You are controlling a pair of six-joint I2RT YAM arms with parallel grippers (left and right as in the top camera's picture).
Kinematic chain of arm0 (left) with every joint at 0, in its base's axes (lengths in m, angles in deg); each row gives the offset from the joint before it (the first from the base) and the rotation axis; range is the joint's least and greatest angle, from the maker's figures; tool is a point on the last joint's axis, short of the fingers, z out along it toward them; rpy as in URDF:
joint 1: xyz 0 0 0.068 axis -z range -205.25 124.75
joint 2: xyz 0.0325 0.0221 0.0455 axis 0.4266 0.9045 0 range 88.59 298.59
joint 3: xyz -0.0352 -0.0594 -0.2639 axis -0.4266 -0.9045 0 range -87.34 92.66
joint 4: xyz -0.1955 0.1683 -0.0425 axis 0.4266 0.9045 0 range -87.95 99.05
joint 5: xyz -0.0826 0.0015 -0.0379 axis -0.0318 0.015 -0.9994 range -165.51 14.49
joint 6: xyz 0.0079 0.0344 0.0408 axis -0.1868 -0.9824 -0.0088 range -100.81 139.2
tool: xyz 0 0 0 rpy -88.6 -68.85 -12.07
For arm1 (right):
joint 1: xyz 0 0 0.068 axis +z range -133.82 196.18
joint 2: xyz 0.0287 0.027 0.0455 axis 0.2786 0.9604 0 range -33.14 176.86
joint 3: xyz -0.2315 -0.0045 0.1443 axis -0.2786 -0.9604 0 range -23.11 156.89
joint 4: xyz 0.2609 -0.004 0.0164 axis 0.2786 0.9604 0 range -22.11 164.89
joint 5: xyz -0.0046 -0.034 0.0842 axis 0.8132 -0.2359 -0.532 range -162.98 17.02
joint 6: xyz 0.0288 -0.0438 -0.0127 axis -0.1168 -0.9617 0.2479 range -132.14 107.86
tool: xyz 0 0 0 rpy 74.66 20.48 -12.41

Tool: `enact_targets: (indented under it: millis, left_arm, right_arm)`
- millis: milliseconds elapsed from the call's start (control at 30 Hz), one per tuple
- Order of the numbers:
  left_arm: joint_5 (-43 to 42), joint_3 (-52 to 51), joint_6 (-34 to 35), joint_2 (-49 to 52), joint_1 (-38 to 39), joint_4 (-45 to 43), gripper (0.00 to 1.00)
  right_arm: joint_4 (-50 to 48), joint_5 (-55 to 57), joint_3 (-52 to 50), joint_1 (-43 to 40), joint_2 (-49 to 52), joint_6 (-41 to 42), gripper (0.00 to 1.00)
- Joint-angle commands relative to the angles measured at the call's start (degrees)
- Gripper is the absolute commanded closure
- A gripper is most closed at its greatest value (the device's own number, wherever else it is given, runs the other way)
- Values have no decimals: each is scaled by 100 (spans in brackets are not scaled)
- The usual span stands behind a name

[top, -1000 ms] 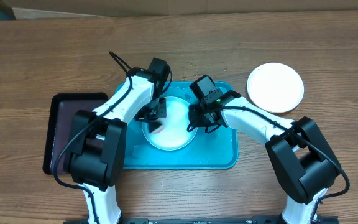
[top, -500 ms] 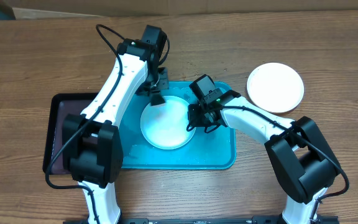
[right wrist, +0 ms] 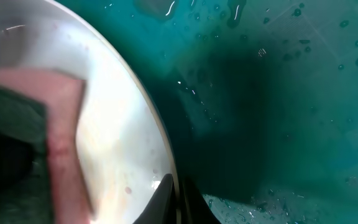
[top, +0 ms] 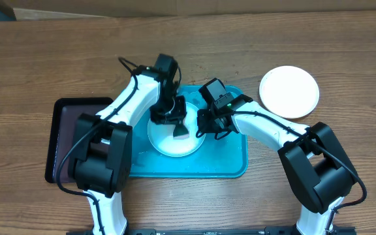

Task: Clean dirty plates on tray and stack at the side
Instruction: 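Lift the sponge with the left gripper back over the black tray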

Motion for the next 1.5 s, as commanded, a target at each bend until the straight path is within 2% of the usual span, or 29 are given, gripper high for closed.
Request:
enact_targets:
  millis: [0, 167, 333, 533, 633, 700, 833, 967, 1200, 1333, 1467]
  left_arm:
    - [584, -262, -101, 39, -59, -90, 96]
    - [2920, -407, 538, 37, -94, 256, 96]
    - [4559, -94, 1318, 37, -120, 883, 96]
    - [5184, 896, 2015, 35, -120, 1950, 96]
    - [5418, 1508, 2577, -13, -136, 2653, 96]
    - [5440, 1834, 2824, -131, -197, 3042, 96]
    - [5359, 1937, 2857, -673, -560, 3215, 96]
    - [4817, 1932, 2791, -1102, -1228, 3296, 95]
    - [3062, 1902, 1679, -1279, -2581, 3213, 95]
    - [2035, 1700, 1099, -1281, -3150, 3077, 96]
    - [1766, 1412, 874, -1279, -3440, 2874, 96]
  right_arm:
    - [48, 310, -2, -79, 162, 2, 96]
    - [87, 310, -2, -79, 162, 2, 96]
    - [83, 310, -2, -79, 162, 2, 96]
    - [87, 310, -2, -79, 162, -20, 96]
    - [90, 310, -2, -79, 162, -24, 96]
    - [94, 297, 0, -79, 157, -72, 96]
    - [144, 138, 35, -48, 48, -282, 96]
    - [221, 140, 76, 11, -190, -280, 96]
    - [275, 173, 96, 72, -671, -278, 96]
    - [431, 719, 101, 72, -894, -278, 96]
    - [1021, 1589, 341, 72, -1132, -446, 96]
